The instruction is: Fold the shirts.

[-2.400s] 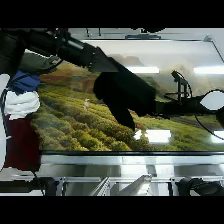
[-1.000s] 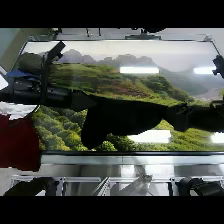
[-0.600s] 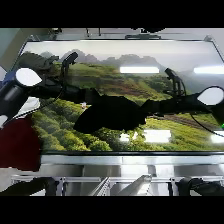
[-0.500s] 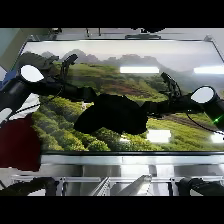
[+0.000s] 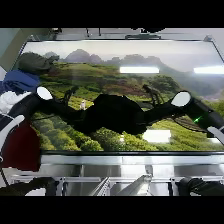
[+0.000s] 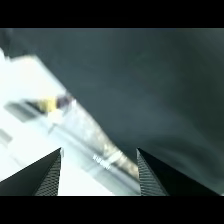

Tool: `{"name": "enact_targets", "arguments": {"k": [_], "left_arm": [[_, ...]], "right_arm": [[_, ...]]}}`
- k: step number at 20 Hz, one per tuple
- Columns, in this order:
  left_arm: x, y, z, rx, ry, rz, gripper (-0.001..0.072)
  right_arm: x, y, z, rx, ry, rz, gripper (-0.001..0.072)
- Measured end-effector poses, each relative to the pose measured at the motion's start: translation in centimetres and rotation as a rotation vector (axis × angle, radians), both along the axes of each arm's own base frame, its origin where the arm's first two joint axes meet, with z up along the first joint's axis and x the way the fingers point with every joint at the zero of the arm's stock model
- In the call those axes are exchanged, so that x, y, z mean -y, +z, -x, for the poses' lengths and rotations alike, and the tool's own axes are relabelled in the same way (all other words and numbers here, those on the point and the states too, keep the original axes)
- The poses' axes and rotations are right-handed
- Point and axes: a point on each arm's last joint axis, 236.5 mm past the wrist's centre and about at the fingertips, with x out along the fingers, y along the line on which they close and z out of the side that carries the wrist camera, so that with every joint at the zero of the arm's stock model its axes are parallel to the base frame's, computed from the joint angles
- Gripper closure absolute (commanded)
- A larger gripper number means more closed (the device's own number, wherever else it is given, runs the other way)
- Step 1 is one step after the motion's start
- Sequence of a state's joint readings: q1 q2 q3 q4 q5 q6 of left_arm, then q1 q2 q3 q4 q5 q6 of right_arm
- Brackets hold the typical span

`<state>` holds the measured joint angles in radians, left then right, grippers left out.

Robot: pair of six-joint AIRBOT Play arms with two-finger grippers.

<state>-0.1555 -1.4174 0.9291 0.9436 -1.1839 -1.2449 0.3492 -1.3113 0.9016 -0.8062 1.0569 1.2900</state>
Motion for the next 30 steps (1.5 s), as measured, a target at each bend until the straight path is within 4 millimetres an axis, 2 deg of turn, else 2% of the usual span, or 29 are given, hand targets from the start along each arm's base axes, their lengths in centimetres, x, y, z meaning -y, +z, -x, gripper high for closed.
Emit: {"name": "enact_targets", "arguments": {"k": [2,4,5,6,7,11,13,18,23,25,27,30], "left_arm": [[0.6,-1.6,1.3,-0.01,-0.01,-0.016,0.0012],[1.4,-2.5,1.7,0.009,-0.023,-0.027,0.0015],[1.9,-2.7,1.8,0.021,-0.028,-0.027,0.0124],[2.3,-2.8,1.6,0.041,-0.032,-0.031,0.0274],[2.6,-3.0,1.2,0.067,-0.035,-0.039,0.0372],[3.5,-2.3,-0.4,0.135,-0.033,-0.036,0.039],[3.4,-2.1,-1.0,0.152,-0.025,-0.036,0.0676],[2.4,-1.9,-1.7,0.154,-0.003,-0.039,0.0684],[1.1,-1.9,-1.9,0.136,0.016,-0.04,0.0683],[0.7,-1.9,-2.1,0.131,0.025,-0.04,0.0683],[0.5,-1.9,-2.1,0.128,0.028,-0.04,0.0683],[0.5,-1.8,-2.0,0.124,0.028,-0.037,0.0683]], "right_arm": [[-1.4,-1.8,1.0,-0.035,0.031,0.018,0.0189],[-2.4,-3.5,1.4,-0.068,0.031,0.026,0.019],[-2.8,-4.2,1.4,-0.082,0.025,0.024,0.019],[-3.1,-4.7,1.3,-0.09,0.014,0.02,0.0192],[-3.4,-5.0,1.2,-0.092,0.006,0.016,0.0192],[-4.0,-5.7,-0.3,-0.061,-0.045,0.003,0.0192],[-4.1,-5.8,-0.7,-0.053,-0.059,0.002,0.0193],[-4.0,-5.1,-0.9,-0.047,-0.067,-0.012,0.0192],[-4.1,-1.0,1.2,-0.061,-0.003,-0.063,0.0192],[-4.5,-0.1,2.2,-0.063,0.01,-0.067,0.0192],[-5.5,-0.8,3.1,-0.076,0.014,-0.051,0.0192],[-7.0,-3.5,3.6,-0.091,-0.008,-0.013,0.0193]]}}
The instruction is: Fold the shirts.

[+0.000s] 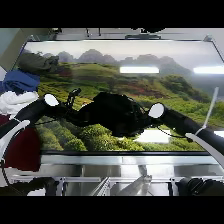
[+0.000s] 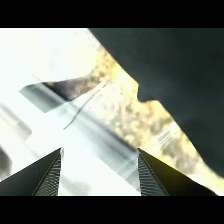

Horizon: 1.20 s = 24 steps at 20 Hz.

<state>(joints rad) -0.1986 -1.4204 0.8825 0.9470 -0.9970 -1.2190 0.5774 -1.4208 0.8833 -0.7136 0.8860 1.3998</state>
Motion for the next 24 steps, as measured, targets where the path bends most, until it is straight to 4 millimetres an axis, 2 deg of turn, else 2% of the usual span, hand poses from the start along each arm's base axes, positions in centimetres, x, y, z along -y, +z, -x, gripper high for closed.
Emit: {"name": "enact_targets", "arguments": {"k": [4,5,15,18,22,24], "left_arm": [[0.1,0.0,0.7,-0.022,-0.018,0.004,0.0683],[0.1,0.1,0.8,-0.027,-0.025,0.005,0.0683],[0.1,0.1,1.5,-0.042,-0.051,0.009,0.0683],[0.2,0.1,1.5,-0.044,-0.053,0.01,0.0683],[0.2,0.2,1.5,-0.044,-0.052,0.013,0.0683],[0.2,0.2,1.5,-0.044,-0.052,0.013,0.0683]], "right_arm": [[-0.8,-3.2,-1.2,0.0,-0.074,0.033,0.02],[-0.8,-3.4,-1.7,0.008,-0.093,0.033,0.0239],[1.5,-2.1,-6.4,0.092,-0.211,0.02,0.0248],[1.8,-3.0,-6.8,0.089,-0.221,0.032,0.0249],[1.2,-3.9,-6.3,0.082,-0.201,0.038,0.026],[1.1,-4.2,-6.1,0.085,-0.188,0.046,0.069]]}}
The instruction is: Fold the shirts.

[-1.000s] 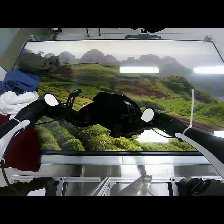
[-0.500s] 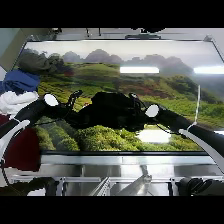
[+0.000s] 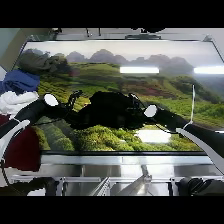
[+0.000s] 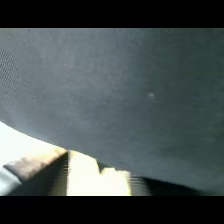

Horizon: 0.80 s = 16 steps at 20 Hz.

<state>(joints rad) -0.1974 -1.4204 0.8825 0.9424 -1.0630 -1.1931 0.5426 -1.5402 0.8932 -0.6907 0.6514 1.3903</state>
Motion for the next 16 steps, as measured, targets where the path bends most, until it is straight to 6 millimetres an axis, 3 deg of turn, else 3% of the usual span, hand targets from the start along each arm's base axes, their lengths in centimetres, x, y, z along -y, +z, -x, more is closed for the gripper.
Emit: {"name": "enact_targets", "arguments": {"k": [5,7,9,11,12,14,16], "left_arm": [[0.1,0.1,0.1,-0.005,-0.002,0.004,0.0683],[0.1,0.5,0.1,0.004,-0.004,0.007,0.0683],[0.1,2.2,-0.3,0.047,-0.003,0.018,0.0683],[-0.1,6.0,-1.4,0.127,0.003,0.051,0.0683],[0.0,9.0,-2.2,0.19,0.009,0.087,0.0683],[-0.4,16.5,-3.8,0.356,0.039,0.173,0.0683],[-1.7,25.6,-4.9,0.566,0.09,0.252,0.0681]], "right_arm": [[-0.1,0.0,0.7,-0.007,0.027,0.006,0.069],[-0.3,1.2,0.7,0.011,0.035,-0.011,0.069],[-0.2,4.2,-0.1,0.069,0.033,-0.047,0.069],[0.7,9.3,-1.5,0.166,0.012,-0.104,0.069],[1.4,12.5,-2.3,0.229,-0.004,-0.137,0.069],[4.3,20.9,-4.0,0.418,-0.063,-0.205,0.069],[8.9,30.2,-4.7,0.646,-0.16,-0.253,0.069]]}}
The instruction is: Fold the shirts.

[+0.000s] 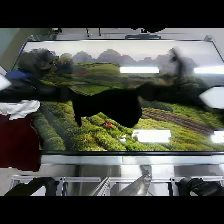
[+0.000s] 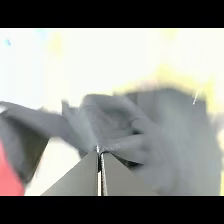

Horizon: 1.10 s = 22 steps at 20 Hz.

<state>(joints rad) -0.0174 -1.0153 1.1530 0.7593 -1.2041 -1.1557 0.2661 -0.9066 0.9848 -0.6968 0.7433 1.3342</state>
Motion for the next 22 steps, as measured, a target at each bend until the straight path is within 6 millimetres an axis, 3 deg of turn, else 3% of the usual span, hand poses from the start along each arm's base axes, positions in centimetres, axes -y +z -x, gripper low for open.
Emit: {"name": "enact_targets", "arguments": {"k": [1,3,5,6,8,10,12,15,18,22], "left_arm": [[-0.9,4.8,0.2,0.114,0.029,0.033,0.0681],[-2.5,13.1,1.9,0.317,0.077,0.072,0.068],[-3.4,18.9,4.7,0.476,0.105,0.075,0.068],[-3.6,21.1,6.2,0.542,0.118,0.069,0.068],[-3.9,23.7,8.5,0.629,0.139,0.056,0.068],[-4.2,24.3,9.6,0.66,0.163,0.048,0.0681],[-4.9,23.0,9.0,0.628,0.191,0.044,0.0682],[-7.1,18.2,5.6,0.487,0.247,0.048,0.0683],[-9.6,11.0,1.7,0.278,0.299,0.068,0.0683],[-9.7,1.2,-1.0,0.028,0.264,0.096,0.0684]], "right_arm": [[2.7,4.5,0.4,0.111,-0.065,-0.023,0.069],[7.3,11.7,2.8,0.304,-0.18,-0.045,0.069],[10.4,16.7,6.1,0.459,-0.271,-0.046,0.069],[11.3,18.3,7.6,0.517,-0.305,-0.042,0.069],[12.6,20.4,9.9,0.602,-0.356,-0.027,0.069],[13.2,20.8,10.5,0.624,-0.38,-0.005,0.069],[13.7,19.7,9.3,0.588,-0.39,0.026,0.069],[15.1,15.0,4.7,0.431,-0.403,0.096,0.069],[17.3,7.6,-1.0,0.198,-0.426,0.162,0.069],[18.1,-3.3,-5.7,-0.114,-0.387,0.207,0.0689]]}}
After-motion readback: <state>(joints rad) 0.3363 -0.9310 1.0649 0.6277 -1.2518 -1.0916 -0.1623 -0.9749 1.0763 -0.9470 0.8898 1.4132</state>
